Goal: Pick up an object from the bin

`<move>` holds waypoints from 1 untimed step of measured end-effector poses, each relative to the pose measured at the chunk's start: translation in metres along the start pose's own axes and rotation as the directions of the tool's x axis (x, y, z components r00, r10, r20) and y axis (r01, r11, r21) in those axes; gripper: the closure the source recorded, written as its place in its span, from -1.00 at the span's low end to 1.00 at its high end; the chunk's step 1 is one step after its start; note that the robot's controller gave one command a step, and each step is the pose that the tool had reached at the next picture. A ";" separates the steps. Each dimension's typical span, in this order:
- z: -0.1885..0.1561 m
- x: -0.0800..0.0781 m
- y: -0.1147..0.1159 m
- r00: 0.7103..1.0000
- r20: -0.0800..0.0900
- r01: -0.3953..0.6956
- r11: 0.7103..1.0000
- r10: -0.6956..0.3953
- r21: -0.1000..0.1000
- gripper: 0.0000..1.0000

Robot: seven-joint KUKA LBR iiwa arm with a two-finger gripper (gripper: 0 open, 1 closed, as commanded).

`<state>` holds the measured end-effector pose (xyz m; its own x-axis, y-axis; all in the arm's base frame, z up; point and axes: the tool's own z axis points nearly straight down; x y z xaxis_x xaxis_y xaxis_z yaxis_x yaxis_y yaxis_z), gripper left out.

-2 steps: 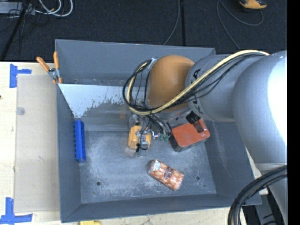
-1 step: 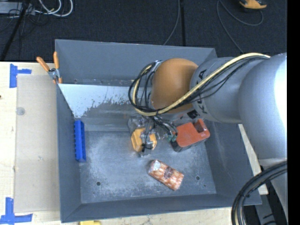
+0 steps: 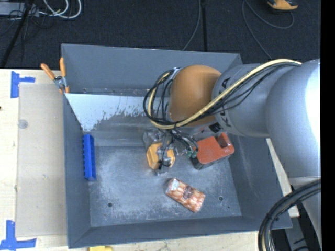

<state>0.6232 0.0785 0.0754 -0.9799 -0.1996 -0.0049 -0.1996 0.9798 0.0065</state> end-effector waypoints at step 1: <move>-0.068 -0.002 0.001 1.000 0.004 -0.003 1.000 0.003 0.000 1.00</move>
Offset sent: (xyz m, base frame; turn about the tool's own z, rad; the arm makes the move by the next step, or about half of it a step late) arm 0.0001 0.0000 0.0393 0.0000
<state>0.6245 0.0792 0.1438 -0.9804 -0.1968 -0.0091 -0.1969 0.9804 0.0065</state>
